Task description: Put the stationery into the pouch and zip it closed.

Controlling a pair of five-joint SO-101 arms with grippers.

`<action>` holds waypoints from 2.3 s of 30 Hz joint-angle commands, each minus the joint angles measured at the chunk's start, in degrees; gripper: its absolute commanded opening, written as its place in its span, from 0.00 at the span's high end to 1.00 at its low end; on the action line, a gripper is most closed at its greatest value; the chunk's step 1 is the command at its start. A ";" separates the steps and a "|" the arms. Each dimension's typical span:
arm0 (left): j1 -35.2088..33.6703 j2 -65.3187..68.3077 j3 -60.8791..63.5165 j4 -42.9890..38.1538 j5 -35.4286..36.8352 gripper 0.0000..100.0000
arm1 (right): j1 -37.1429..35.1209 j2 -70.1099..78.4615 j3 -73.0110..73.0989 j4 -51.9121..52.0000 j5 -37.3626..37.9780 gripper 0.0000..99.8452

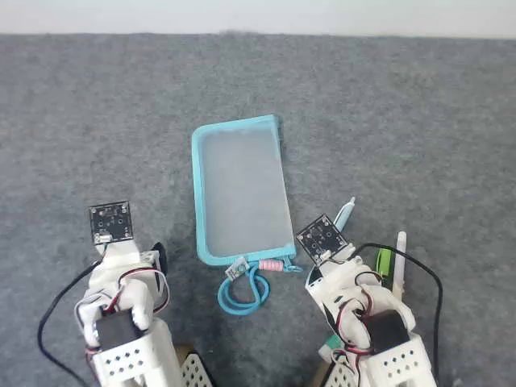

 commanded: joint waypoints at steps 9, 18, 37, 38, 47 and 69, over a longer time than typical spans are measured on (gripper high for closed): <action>-0.18 -1.14 -0.40 0.26 0.53 0.80 | -0.31 -0.04 1.14 0.40 -1.05 0.99; -0.18 -1.14 -0.40 0.26 0.53 0.80 | -0.31 -0.04 1.14 0.40 -1.05 0.99; -0.18 -1.14 -0.40 0.26 0.53 0.80 | -0.31 -0.04 1.14 0.40 -1.05 0.99; -0.18 -1.14 -0.40 0.26 0.53 0.80 | -0.31 -0.04 1.14 0.40 -1.05 0.99; -0.18 -1.14 -0.40 0.26 0.53 0.80 | -0.31 -0.04 1.14 0.40 -1.05 0.99; -0.18 -1.14 -0.40 0.26 0.53 0.80 | -0.22 -0.31 1.14 4.09 -1.14 0.99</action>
